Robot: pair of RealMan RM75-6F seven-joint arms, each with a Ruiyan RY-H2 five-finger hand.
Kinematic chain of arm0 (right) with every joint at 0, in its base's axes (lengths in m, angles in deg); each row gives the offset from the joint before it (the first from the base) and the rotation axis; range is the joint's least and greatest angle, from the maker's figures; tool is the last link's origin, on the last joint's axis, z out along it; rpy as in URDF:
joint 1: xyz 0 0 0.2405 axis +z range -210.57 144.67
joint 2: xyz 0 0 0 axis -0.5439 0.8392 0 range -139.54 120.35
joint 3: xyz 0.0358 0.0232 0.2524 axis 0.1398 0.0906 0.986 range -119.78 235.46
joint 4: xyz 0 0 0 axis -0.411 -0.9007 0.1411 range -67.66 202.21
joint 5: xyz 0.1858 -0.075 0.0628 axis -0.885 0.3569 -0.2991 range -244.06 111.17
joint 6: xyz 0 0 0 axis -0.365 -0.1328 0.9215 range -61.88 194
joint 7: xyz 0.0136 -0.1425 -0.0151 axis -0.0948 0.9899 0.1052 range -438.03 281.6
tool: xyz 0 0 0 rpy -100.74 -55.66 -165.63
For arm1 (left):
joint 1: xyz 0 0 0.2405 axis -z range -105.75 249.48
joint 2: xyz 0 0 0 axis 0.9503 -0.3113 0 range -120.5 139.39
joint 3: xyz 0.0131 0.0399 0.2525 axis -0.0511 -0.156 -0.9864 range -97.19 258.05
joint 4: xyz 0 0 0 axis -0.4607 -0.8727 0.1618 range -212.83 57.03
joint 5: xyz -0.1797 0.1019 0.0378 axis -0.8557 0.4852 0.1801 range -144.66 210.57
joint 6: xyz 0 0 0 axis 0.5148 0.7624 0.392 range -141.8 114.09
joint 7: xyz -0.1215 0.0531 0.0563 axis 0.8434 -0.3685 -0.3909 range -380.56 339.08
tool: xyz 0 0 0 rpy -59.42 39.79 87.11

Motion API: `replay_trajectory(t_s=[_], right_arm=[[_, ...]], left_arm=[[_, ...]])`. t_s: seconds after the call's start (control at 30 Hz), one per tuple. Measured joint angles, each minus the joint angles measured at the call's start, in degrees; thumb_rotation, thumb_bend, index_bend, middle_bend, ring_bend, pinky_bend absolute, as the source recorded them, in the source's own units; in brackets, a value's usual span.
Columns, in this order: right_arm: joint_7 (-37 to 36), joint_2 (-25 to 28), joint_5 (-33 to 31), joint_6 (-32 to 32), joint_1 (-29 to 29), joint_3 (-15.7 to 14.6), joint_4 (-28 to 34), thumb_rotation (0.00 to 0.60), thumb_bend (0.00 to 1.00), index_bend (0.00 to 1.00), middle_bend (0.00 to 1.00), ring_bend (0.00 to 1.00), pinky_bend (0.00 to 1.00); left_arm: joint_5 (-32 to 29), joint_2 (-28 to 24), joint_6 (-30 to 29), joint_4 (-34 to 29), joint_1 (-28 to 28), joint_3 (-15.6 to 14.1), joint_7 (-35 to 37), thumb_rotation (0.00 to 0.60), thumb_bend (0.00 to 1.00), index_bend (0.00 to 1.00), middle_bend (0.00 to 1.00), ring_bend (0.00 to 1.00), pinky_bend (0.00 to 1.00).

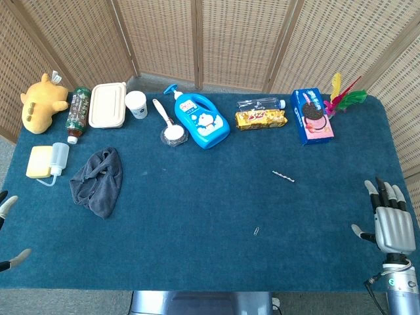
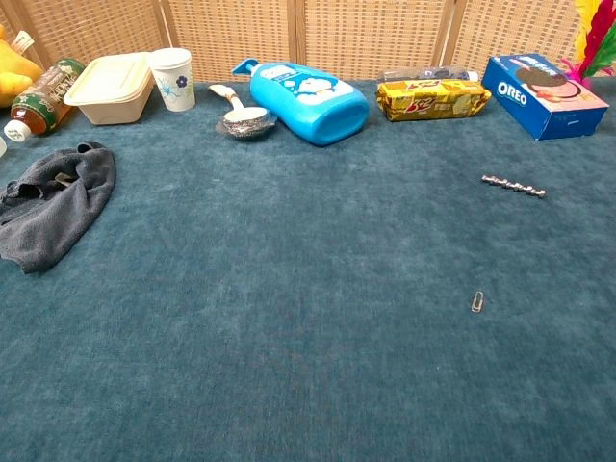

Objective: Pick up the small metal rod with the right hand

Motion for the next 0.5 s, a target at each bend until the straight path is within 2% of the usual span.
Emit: replay_trajectory(t_s=[0.3,0.5], right_arm=[[2.0,-1.7,0.4,-0.2,-0.3,0.6,-0.3,0.6,0.0,0.0,0.0,0.0,0.0],[0.2,-2.9,1.8,1.4,0.6,0.9,-0.2,0.6,0.0,0.01,0.0,0.0,0.0]], left_arm=[[-0.4,-0.7,-1.3,0.4,-0.4,0.6,1.8,0.6,0.21,0.0,0.0,0.0,0.0],[-1.3,-1.1,-0.4,0.3,0.0,0.8,2.9,0.6,0.21,0.0,0.0,0.0,0.0]])
